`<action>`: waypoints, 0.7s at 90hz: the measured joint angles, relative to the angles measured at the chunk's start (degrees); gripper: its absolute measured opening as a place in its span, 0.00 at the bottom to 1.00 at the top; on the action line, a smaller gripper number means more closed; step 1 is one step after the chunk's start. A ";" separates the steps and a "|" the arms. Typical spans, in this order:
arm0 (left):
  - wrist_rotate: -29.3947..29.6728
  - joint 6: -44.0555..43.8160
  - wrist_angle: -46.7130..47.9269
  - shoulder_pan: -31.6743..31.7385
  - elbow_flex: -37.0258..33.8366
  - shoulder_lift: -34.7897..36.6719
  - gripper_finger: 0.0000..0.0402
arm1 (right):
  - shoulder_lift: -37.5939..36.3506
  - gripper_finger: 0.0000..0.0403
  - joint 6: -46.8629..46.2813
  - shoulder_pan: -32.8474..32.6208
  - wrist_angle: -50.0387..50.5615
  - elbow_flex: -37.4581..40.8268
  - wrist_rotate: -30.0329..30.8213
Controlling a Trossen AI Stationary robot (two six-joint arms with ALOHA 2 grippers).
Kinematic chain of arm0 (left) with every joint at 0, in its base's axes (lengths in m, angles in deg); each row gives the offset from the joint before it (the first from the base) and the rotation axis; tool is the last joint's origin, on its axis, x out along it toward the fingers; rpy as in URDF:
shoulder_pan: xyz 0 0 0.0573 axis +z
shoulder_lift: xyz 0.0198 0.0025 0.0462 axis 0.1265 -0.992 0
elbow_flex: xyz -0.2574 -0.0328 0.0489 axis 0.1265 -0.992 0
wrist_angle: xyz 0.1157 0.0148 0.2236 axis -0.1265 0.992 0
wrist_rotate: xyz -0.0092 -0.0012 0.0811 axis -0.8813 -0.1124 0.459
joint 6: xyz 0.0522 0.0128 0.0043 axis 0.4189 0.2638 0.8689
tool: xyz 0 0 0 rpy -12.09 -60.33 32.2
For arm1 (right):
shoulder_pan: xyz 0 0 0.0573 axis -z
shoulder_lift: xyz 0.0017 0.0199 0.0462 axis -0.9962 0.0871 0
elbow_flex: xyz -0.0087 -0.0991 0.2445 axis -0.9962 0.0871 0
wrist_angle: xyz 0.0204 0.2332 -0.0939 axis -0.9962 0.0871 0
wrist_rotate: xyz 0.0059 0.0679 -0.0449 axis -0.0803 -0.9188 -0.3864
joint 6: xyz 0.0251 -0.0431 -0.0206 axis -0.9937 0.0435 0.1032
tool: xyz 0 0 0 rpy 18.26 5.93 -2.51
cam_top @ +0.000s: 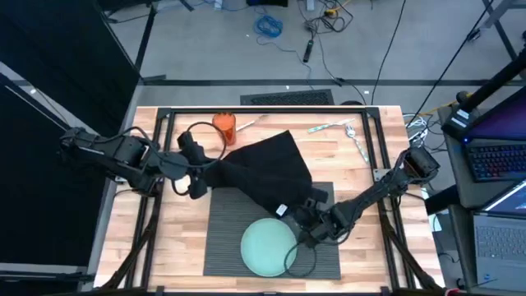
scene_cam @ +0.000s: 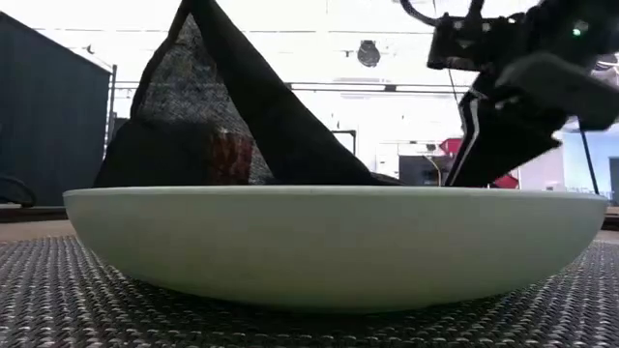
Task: Set table place
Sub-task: Fold the black napkin
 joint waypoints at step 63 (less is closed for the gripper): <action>1.32 -0.14 -0.01 -0.02 0.00 0.00 0.00 | 2.29 0.28 7.74 6.61 -14.37 6.40 -5.07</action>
